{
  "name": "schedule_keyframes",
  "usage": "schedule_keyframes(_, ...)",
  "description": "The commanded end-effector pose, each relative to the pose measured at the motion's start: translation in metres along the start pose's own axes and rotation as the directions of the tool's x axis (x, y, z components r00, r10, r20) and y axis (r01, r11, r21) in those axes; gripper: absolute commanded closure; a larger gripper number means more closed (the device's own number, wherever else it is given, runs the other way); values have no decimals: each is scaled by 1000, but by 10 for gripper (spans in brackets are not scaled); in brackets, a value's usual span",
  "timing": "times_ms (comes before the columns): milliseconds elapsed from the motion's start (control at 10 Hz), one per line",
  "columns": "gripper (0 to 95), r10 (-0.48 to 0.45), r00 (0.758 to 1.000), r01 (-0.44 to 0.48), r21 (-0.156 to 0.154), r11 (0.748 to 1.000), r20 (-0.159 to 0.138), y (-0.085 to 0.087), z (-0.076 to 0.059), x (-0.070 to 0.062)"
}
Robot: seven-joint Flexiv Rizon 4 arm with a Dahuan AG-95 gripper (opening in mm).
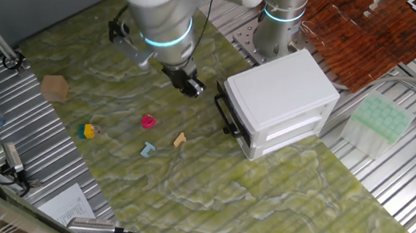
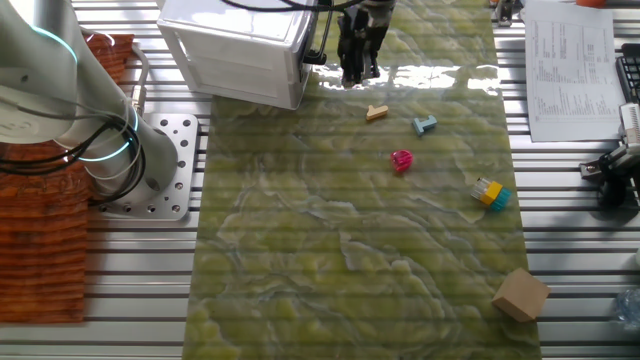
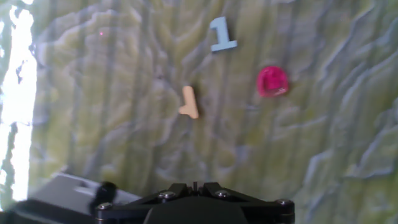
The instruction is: Put things in the drawer
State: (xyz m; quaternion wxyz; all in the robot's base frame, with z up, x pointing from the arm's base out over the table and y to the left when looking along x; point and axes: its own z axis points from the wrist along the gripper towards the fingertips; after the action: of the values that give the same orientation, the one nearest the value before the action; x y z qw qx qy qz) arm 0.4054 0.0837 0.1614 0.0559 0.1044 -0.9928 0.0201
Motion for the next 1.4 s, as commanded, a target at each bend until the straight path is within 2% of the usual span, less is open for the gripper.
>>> schedule_keyframes(100,950,-12,999,12,6,1000,33,0,1,-2)
schedule_keyframes(200,950,-14,999,13,11,1000,53,0,1,-2)
schedule_keyframes(400,950,-20,997,20,5,1000,69,0,2,-2)
schedule_keyframes(700,950,-14,998,14,1,1000,67,1,3,-3)
schedule_keyframes(1200,950,42,995,-41,-10,999,89,3,4,-5)
schedule_keyframes(1400,950,43,995,-41,-22,999,89,4,5,-6)
